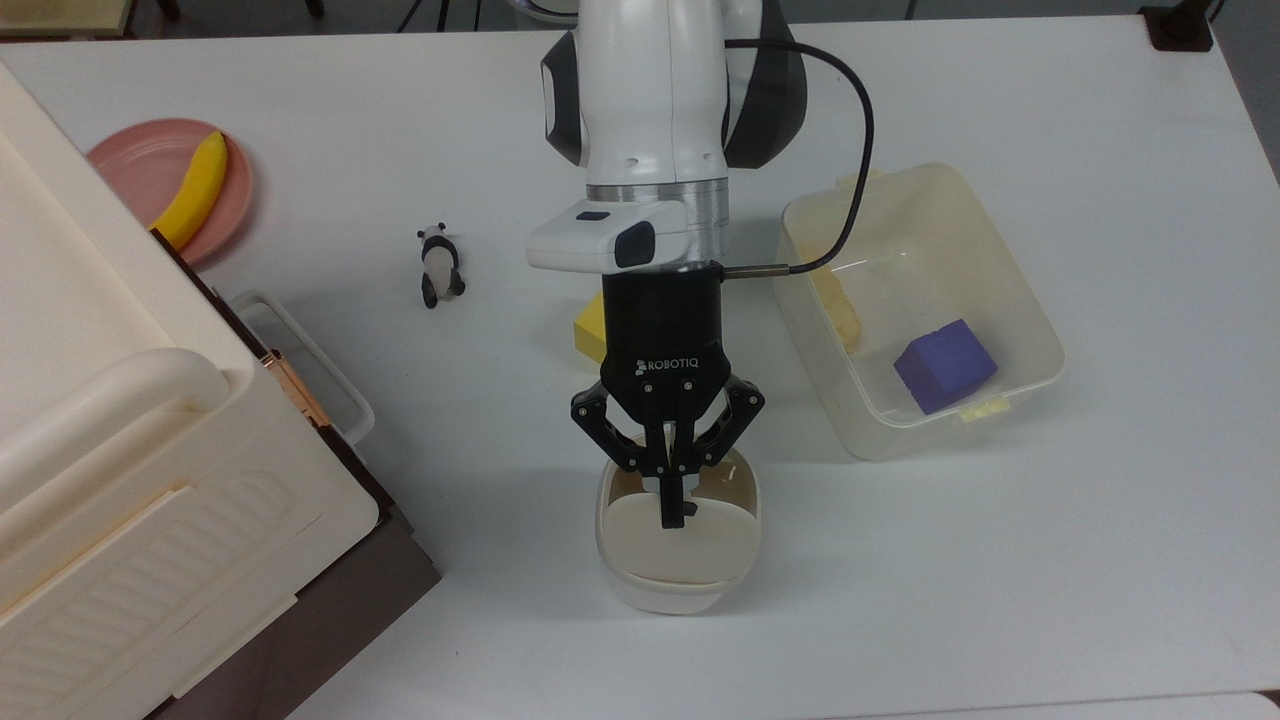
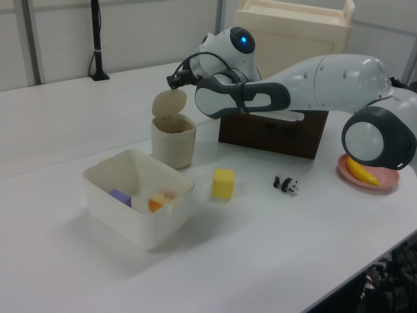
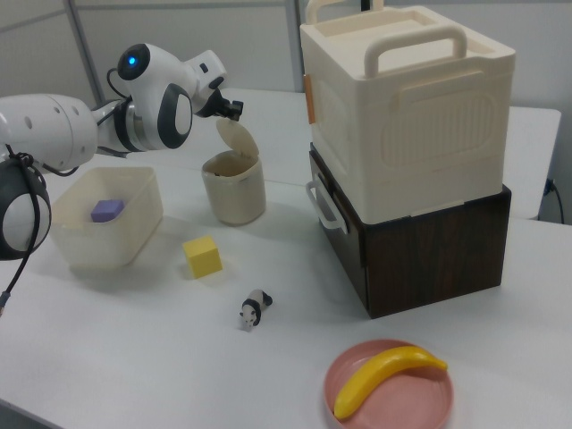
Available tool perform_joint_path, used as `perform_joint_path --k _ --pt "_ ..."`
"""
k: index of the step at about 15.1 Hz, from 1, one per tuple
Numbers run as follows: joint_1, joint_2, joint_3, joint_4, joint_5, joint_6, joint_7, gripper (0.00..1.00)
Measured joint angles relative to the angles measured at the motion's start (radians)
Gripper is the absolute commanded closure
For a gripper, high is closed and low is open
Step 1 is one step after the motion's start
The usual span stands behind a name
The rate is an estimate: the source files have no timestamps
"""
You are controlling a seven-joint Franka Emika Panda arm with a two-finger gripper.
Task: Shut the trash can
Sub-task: 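Push the open lid down over the can opening with the gripper, then press the lid flat onto the can rim with the gripper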
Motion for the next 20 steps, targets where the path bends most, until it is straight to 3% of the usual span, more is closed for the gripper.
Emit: perform_joint_path --k 14,20 --pt "-0.003 0.012 0.000 -0.016 -0.067 0.000 0.000 1.00" --pt "0.002 -0.057 0.006 -0.119 -0.077 0.000 -0.002 1.00"
